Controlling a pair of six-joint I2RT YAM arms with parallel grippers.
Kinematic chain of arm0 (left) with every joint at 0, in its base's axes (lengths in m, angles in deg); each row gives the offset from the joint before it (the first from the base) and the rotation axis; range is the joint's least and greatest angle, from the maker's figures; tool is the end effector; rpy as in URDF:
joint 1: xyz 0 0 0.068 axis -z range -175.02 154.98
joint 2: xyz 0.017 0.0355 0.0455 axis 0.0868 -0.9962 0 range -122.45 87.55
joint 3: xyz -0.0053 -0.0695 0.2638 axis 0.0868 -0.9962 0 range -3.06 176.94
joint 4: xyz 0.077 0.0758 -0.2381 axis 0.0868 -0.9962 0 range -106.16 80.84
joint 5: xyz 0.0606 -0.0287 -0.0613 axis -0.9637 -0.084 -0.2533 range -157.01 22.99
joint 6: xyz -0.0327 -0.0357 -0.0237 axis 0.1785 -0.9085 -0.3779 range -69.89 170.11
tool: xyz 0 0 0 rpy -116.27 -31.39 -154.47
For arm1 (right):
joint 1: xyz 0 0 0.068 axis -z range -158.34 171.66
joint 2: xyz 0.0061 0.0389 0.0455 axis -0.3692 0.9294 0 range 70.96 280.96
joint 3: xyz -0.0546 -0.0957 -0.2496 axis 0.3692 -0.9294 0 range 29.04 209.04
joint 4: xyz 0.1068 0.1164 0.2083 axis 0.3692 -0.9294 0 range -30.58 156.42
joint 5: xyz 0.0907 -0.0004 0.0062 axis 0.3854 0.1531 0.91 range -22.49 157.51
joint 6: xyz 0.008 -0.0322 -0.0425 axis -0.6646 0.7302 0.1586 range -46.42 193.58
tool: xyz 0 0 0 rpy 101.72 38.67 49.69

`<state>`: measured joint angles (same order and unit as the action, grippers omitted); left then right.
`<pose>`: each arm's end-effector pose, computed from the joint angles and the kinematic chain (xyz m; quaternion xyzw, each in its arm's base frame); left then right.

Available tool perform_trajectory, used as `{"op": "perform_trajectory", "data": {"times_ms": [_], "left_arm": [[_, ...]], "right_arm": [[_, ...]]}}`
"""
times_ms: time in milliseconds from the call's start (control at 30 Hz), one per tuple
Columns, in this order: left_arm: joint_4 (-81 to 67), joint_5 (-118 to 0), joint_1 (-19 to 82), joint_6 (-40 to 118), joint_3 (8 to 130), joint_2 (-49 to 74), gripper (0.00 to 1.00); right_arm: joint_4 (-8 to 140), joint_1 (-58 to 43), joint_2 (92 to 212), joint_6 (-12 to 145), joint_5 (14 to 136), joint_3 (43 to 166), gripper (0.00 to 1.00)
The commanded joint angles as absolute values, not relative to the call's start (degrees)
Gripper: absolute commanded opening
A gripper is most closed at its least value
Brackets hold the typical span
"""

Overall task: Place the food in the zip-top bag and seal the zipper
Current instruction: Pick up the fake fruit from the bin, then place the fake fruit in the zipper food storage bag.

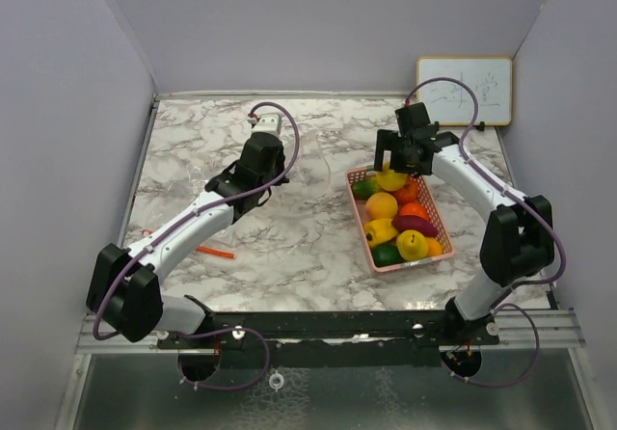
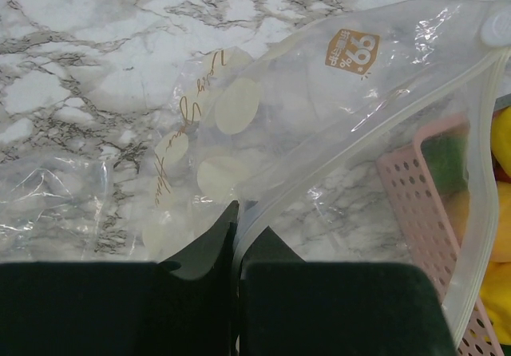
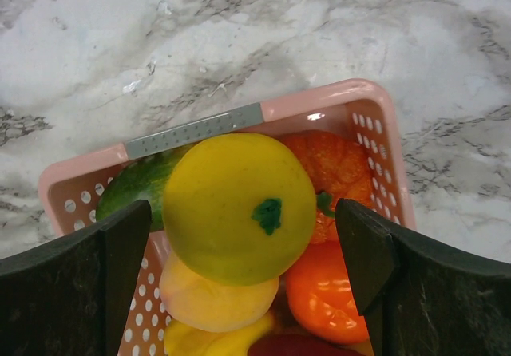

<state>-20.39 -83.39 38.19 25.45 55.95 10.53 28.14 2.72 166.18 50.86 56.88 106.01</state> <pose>0.2620 -0.1594 0.2993 -0.0082 0.8569 -0.1346 0.4975 0.3384 0.1092 0.2658 0.0580 0.9521 0.0190 0.2995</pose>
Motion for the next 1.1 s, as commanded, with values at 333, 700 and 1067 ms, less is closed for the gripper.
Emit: {"op": "perform_trajectory", "data": {"times_ms": [333, 700, 1067], "left_arm": [[-18.68, -80.92, 38.05, 25.19, 56.73, 9.44, 0.0], [-19.86, -78.0, 38.03, 24.11, 59.36, 9.08, 0.0], [-23.22, -71.51, 38.03, 17.07, 62.94, 8.71, 0.0]], "right_arm": [[32.14, 2.92, 165.65, 51.94, 63.84, 102.8, 0.5], [37.9, -0.59, 152.42, 47.54, 90.12, 104.82, 0.38], [51.6, -11.75, 154.37, 38.7, 93.27, 105.01, 0.4]]}}
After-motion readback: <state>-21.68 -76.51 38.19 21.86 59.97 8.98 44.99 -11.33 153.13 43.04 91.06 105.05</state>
